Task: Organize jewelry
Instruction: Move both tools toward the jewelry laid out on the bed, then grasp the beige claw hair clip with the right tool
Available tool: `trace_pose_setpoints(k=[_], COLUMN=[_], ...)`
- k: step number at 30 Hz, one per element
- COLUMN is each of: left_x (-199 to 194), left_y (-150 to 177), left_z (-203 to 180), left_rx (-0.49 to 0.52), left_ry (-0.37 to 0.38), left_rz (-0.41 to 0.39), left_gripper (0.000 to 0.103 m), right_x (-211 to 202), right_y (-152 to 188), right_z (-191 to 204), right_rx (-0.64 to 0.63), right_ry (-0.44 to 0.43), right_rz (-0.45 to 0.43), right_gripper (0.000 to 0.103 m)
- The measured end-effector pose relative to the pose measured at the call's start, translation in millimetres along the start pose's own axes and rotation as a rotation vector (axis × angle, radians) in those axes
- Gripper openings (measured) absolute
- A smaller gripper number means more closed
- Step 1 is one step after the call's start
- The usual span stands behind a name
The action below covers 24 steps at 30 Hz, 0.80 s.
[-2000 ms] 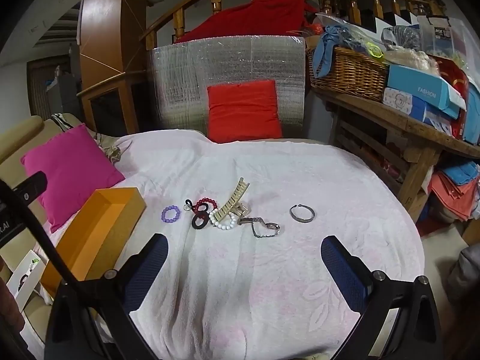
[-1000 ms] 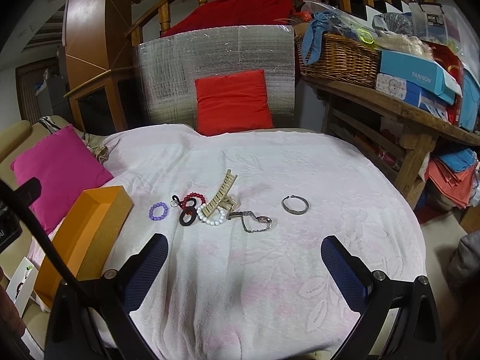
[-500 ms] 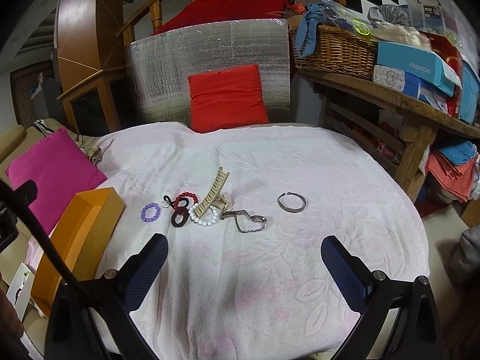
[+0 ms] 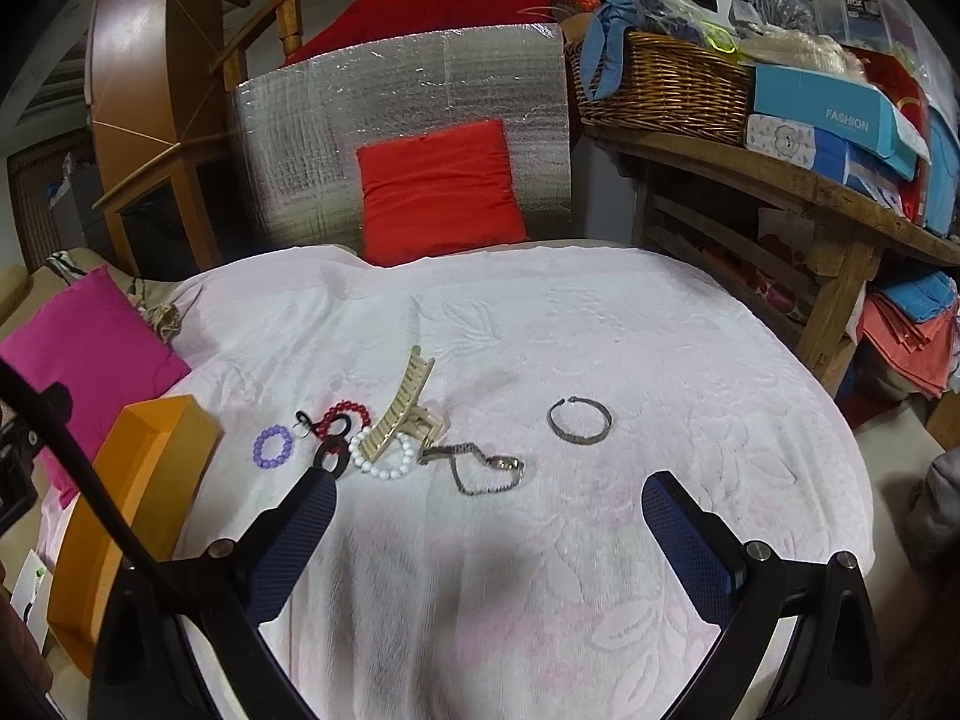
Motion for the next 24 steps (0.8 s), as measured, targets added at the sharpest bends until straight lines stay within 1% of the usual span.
trace_pose_setpoints(k=[4,7,10,14,17,19,20,22,24], left_x=[18.8,38.5,58.3,98.5,124.0,139.6,144.1,155.0,161.0], left_y=[-2.7,-5.6,-6.2,2.7,14.9,22.5,24.7,29.2,31.5], left_z=[-6.5,-9.3,-7.9,0.6,6.3,7.0,6.3,1.9,-2.6], left_rx=[-0.004,-0.016,-0.030,-0.059,-0.057,-0.052,-0.044,-0.028,-0.017], left_ry=[-0.007,-0.016,-0.019,-0.006,-0.014,-0.027,-0.032,-0.024,-0.026], left_rz=[0.009,0.019,0.026,0.063,0.117,0.145,0.155,0.179,0.193], left_gripper=[0.103,0.103,0.103,0.103,0.103,0.103,0.103,0.103,0.103], right_x=[20.2,36.6,57.8,99.8,137.3,162.5,174.1,192.7,208.7], right_y=[-10.5,-19.5,-27.2,-34.1,-35.8,-36.2,-36.6,-37.4,-37.7], right_z=[-1.1,-0.9,0.7,-2.1,-6.9,-7.4,-6.2,-3.0,1.6], right_rx=[0.011,0.019,0.024,0.068,0.134,0.165,0.174,0.195,0.208], right_ry=[-0.004,-0.041,-0.130,-0.301,-0.364,-0.371,-0.373,-0.389,-0.401], right_rz=[-0.003,-0.011,-0.011,0.025,0.075,0.122,0.145,0.178,0.207], right_gripper=[0.103,0.103,0.103,0.103,0.102,0.094,0.092,0.084,0.079])
Point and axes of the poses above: each gripper's, at about its wrist camera, not at the fingertips, and x roughly the way its jaws point, z to its left, y to its underside, the point moved 2 cm from there along x, roughly the way its jaws point, and after that the axes turned 4 degrees about -x, right-handed, at the moved point
